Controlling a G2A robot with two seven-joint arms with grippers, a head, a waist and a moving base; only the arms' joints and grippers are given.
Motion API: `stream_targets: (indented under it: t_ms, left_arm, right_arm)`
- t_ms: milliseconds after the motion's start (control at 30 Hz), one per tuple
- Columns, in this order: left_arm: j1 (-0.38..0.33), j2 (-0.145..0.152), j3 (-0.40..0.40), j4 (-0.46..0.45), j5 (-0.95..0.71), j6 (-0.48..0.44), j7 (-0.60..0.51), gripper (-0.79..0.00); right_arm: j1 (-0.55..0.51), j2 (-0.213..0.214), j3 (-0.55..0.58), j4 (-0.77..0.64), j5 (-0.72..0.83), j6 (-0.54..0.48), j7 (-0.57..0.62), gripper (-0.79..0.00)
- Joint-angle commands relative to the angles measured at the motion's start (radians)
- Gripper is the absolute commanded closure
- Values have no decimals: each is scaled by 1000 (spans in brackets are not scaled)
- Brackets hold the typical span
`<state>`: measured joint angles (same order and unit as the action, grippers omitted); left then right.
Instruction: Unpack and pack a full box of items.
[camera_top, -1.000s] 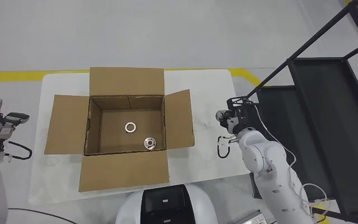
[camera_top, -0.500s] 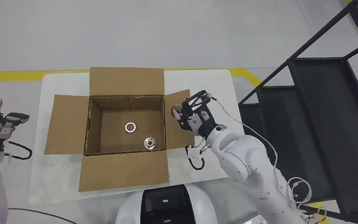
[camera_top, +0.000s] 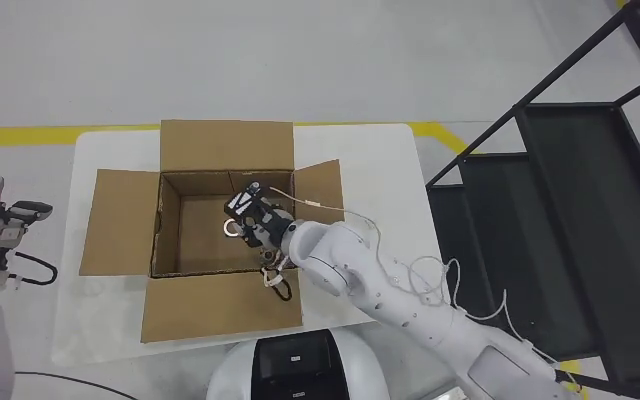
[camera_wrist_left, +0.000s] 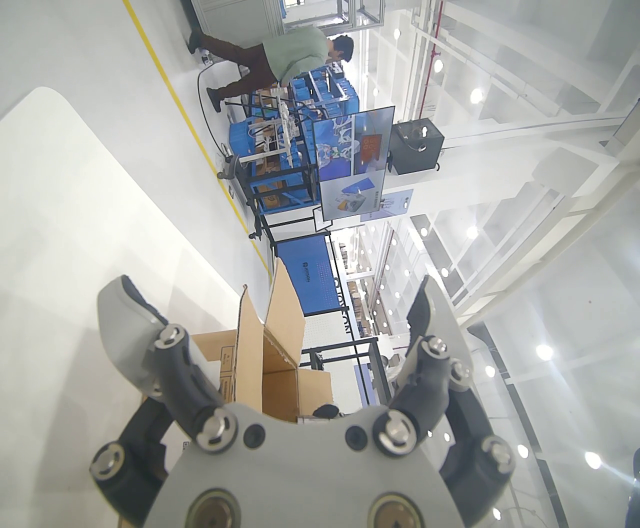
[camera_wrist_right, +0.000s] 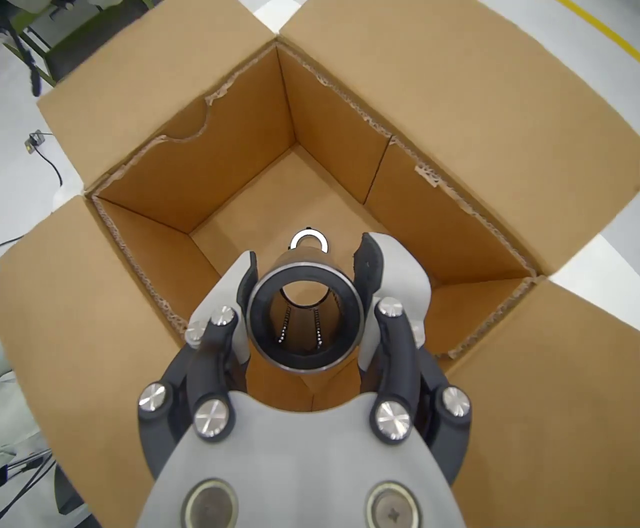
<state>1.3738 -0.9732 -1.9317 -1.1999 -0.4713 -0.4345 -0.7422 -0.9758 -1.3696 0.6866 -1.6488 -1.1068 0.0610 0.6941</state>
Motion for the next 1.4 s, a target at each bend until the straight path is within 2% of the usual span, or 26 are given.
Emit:
stream_targets:
  t_ms: [0, 400, 700, 733, 767, 800, 967, 1100, 1233, 1367]
  left_arm:
    - [0, 0, 0, 0, 0, 0, 0, -785]
    - [0, 0, 0, 0, 0, 0, 0, -785]
    - [0, 0, 0, 0, 0, 0, 0, -785]
    - [0, 0, 0, 0, 0, 0, 0, -785]
    - [0, 0, 0, 0, 0, 0, 0, -785]
    - [0, 0, 0, 0, 0, 0, 0, -785]
    - [0, 0, 0, 0, 0, 0, 0, -785]
    - [0, 0, 0, 0, 0, 0, 0, -785]
    - [0, 0, 0, 0, 0, 0, 0, -785]
    - [0, 0, 0, 0, 0, 0, 0, -785]
  right_arm:
    - [32, -18, -29, 63, 13, 8, -9, 0]
    - [163, -150, -218, 362, 97, -26, -74, 0]
    - [224, -241, -260, 544, 165, -26, -132, 0]
    - [230, -248, -260, 560, 171, -24, -137, -209]
    - [235, -255, -259, 574, 173, -22, -139, -646]
    - [240, -260, -257, 585, 176, -20, -141, -785]
    - [251, -271, -233, 599, 173, -23, -143, -785]
    - [242, -259, -200, 545, 147, -33, -126, -785]
    - [197, -224, -133, 413, 117, -48, -92, -785]
    - [83, -165, -5, 168, 109, -79, -13, -785]
